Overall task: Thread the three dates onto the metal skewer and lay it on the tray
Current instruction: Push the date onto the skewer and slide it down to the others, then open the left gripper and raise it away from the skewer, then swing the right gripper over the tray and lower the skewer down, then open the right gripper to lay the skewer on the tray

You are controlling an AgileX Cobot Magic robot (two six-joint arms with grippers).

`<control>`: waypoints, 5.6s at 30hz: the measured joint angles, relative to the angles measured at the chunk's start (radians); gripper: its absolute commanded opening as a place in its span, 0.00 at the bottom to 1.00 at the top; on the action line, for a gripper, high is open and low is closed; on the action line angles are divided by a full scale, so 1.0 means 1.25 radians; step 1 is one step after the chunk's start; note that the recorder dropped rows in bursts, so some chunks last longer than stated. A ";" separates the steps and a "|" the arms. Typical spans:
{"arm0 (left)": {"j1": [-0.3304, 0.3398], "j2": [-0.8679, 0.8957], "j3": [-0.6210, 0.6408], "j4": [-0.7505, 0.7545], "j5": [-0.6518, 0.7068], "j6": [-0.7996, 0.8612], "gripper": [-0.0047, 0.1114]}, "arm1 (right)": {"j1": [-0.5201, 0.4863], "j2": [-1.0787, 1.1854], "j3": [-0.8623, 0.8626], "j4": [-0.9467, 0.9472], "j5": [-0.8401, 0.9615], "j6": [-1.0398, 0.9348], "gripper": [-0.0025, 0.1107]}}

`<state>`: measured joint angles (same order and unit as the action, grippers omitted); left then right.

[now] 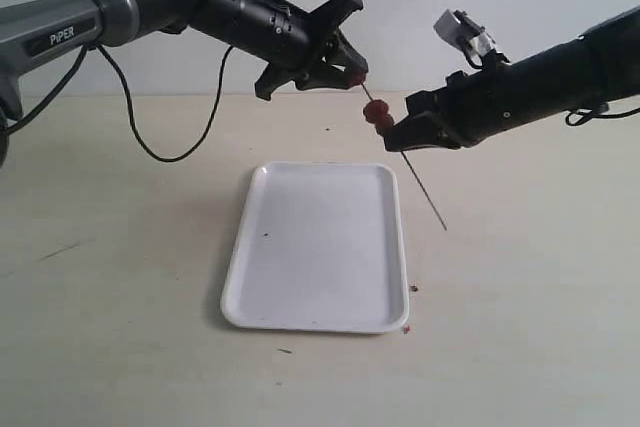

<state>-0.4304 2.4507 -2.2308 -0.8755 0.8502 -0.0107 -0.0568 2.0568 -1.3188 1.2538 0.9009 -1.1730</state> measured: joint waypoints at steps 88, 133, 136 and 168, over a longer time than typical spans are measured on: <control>0.038 -1.260 1.215 0.464 -0.914 0.321 0.04 | 0.289 -0.069 0.034 -0.379 -0.279 0.654 0.02; 0.038 -1.342 1.215 0.467 -0.809 0.321 0.04 | 0.448 0.031 0.036 -0.922 -0.349 1.489 0.29; 0.038 -1.342 1.215 0.467 -0.806 0.321 0.04 | 0.448 0.031 0.036 -0.922 -0.349 1.488 0.40; 0.038 -1.436 1.245 0.466 -0.777 0.287 0.04 | 0.448 -0.098 0.036 -1.187 -0.276 1.450 0.18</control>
<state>-0.3827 0.6556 -0.6743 -0.2935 -0.1214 0.3477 0.5032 1.9342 -1.2738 -0.2299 0.5556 0.6401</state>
